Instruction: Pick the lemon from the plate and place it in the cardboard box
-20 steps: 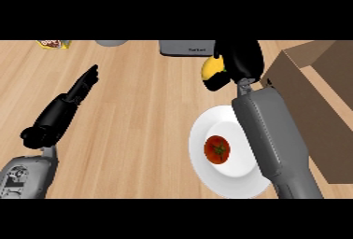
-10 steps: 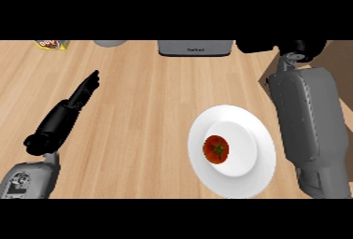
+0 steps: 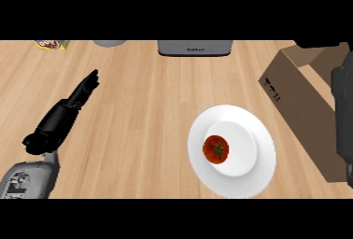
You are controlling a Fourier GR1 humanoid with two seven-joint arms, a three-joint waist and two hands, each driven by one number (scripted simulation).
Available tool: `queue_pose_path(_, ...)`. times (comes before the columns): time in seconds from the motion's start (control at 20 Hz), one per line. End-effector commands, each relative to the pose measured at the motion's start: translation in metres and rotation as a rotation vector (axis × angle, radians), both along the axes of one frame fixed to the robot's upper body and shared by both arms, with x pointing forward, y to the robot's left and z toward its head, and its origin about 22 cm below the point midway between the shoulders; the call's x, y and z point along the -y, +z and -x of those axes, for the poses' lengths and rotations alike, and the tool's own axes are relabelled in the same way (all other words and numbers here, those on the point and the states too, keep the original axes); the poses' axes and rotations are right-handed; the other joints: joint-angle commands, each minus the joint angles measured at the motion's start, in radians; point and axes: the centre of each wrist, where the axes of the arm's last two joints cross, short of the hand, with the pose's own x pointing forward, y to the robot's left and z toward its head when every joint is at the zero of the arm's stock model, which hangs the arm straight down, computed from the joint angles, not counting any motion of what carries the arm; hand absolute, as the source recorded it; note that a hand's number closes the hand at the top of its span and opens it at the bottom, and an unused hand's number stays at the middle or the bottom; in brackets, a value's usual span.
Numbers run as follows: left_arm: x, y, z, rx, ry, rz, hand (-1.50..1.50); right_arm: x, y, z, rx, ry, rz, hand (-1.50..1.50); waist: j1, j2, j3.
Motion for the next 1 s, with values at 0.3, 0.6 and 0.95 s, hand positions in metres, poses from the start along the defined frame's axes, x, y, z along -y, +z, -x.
queue_pose_path(0.3,-0.001,0.003,-0.010,-0.008,0.001,-0.004,0.00,0.092,-0.023,0.008,-0.421,-0.005,-0.133,1.50,-0.002,0.002,0.000)
queue_pose_path(0.6,0.004,0.008,-0.004,-0.001,-0.006,0.004,0.00,0.143,-0.051,0.026,-0.588,-0.010,-0.178,1.50,0.008,0.003,0.001)
queue_pose_path(0.95,-0.008,-0.004,-0.004,-0.011,-0.004,-0.002,0.00,0.149,-0.055,0.026,-0.552,0.240,-0.269,-1.50,0.006,0.004,0.000)
